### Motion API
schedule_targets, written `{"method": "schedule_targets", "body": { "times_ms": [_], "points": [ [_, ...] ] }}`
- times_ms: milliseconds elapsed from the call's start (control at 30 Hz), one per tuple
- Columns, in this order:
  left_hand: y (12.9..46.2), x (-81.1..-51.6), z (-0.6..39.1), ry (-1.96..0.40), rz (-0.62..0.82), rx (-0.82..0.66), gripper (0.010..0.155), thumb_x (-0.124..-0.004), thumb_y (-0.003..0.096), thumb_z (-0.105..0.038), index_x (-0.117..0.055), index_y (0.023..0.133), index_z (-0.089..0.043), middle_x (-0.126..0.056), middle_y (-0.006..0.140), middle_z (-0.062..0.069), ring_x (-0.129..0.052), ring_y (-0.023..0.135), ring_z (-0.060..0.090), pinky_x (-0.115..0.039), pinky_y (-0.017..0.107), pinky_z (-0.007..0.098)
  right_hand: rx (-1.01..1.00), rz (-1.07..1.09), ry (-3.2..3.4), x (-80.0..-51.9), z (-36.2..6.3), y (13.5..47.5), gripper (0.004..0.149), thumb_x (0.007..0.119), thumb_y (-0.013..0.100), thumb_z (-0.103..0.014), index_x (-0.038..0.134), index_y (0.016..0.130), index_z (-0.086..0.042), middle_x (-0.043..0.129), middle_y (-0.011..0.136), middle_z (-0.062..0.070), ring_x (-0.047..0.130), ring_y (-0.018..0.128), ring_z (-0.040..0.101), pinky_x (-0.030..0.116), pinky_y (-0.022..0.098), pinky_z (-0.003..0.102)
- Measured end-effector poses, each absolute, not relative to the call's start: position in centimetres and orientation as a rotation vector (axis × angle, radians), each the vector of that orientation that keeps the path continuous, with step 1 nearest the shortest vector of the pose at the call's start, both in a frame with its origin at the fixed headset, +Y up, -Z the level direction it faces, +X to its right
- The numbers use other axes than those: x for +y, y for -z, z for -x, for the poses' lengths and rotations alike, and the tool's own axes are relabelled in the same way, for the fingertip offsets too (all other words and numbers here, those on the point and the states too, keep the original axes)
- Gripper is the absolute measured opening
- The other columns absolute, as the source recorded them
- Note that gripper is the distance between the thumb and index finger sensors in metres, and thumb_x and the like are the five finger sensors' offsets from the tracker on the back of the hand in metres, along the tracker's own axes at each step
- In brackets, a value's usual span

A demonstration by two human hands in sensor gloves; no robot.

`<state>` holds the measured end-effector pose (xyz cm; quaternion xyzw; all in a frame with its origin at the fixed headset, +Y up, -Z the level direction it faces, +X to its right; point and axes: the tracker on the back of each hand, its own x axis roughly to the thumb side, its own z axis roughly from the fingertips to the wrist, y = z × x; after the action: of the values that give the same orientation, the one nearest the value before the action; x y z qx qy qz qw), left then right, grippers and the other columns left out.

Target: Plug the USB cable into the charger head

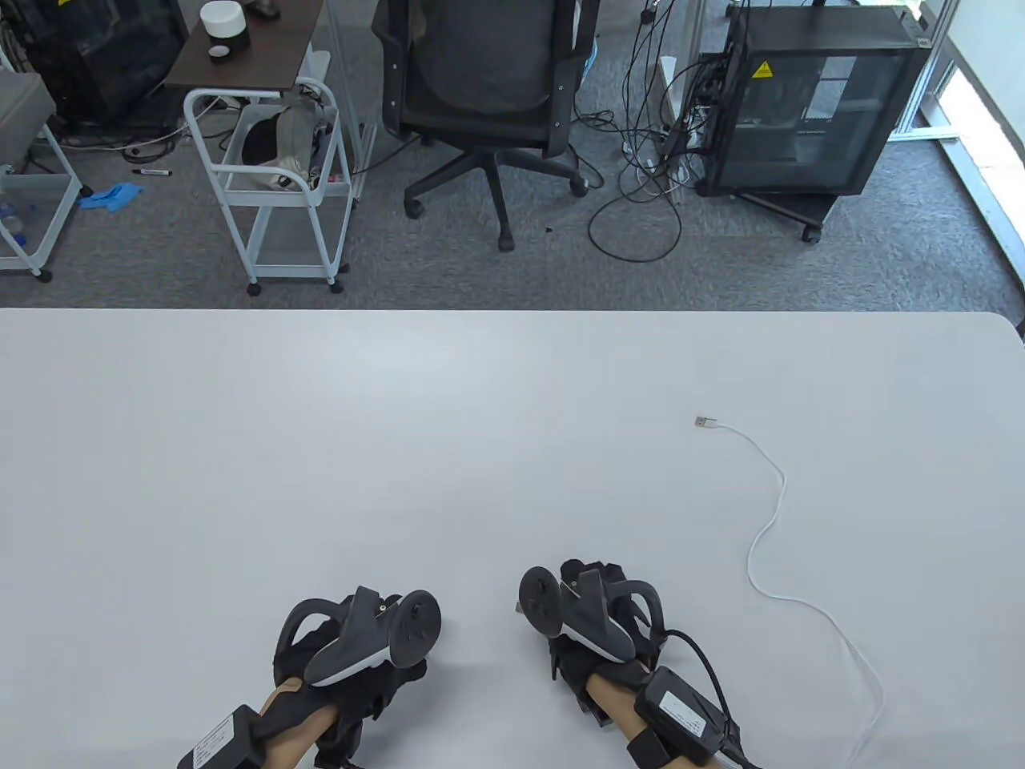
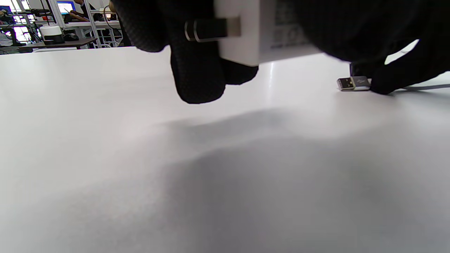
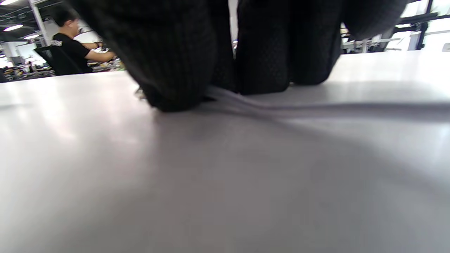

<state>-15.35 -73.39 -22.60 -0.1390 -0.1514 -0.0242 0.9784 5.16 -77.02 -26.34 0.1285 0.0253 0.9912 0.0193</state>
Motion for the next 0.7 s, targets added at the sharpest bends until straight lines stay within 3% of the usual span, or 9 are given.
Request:
{"method": "schedule_targets", "body": {
  "times_ms": [133,267,400,700],
  "points": [
    [22.5,-73.4,15.1,0.053,0.281,-0.309,0.077,-0.081,0.0153,-0.052,-0.064,0.088,-0.035,-0.091,0.085,-0.012,-0.104,0.072,0.011,-0.073,0.075,0.038,0.041,-0.455,-3.055,-76.4,-5.9,26.1,0.039,0.084,0.032,-0.039,0.086,0.065,-0.019,0.096,0.076,0.006,0.091,0.077,0.036,0.065,0.063,0.057],
    [22.5,-73.4,15.0,0.054,0.274,-0.317,0.077,-0.081,0.0151,-0.052,-0.065,0.088,-0.036,-0.090,0.086,-0.012,-0.104,0.073,0.011,-0.073,0.076,0.037,-0.024,-0.412,-2.845,-74.2,-7.7,26.5,0.039,0.083,0.031,-0.041,0.086,0.064,-0.019,0.108,0.057,0.003,0.105,0.061,0.031,0.071,0.058,0.055],
    [22.5,-73.4,14.9,0.069,0.275,-0.314,0.077,-0.081,0.0152,-0.052,-0.064,0.088,-0.037,-0.090,0.086,-0.013,-0.104,0.074,0.011,-0.072,0.076,0.038,-0.075,-0.386,-2.722,-72.3,-9.0,26.3,0.041,0.081,0.032,-0.043,0.086,0.062,-0.016,0.108,0.049,0.000,0.107,0.054,0.029,0.073,0.057,0.054],
    [22.2,-72.9,14.8,0.021,0.214,-0.330,0.077,-0.081,0.0164,-0.052,-0.062,0.089,-0.037,-0.086,0.089,-0.013,-0.102,0.075,0.010,-0.070,0.078,0.038,0.012,-0.514,-2.621,-72.0,-7.3,25.2,0.040,0.083,0.031,-0.044,0.089,0.059,-0.015,0.110,0.037,-0.002,0.111,0.044,0.026,0.077,0.053,0.052]
  ]
}}
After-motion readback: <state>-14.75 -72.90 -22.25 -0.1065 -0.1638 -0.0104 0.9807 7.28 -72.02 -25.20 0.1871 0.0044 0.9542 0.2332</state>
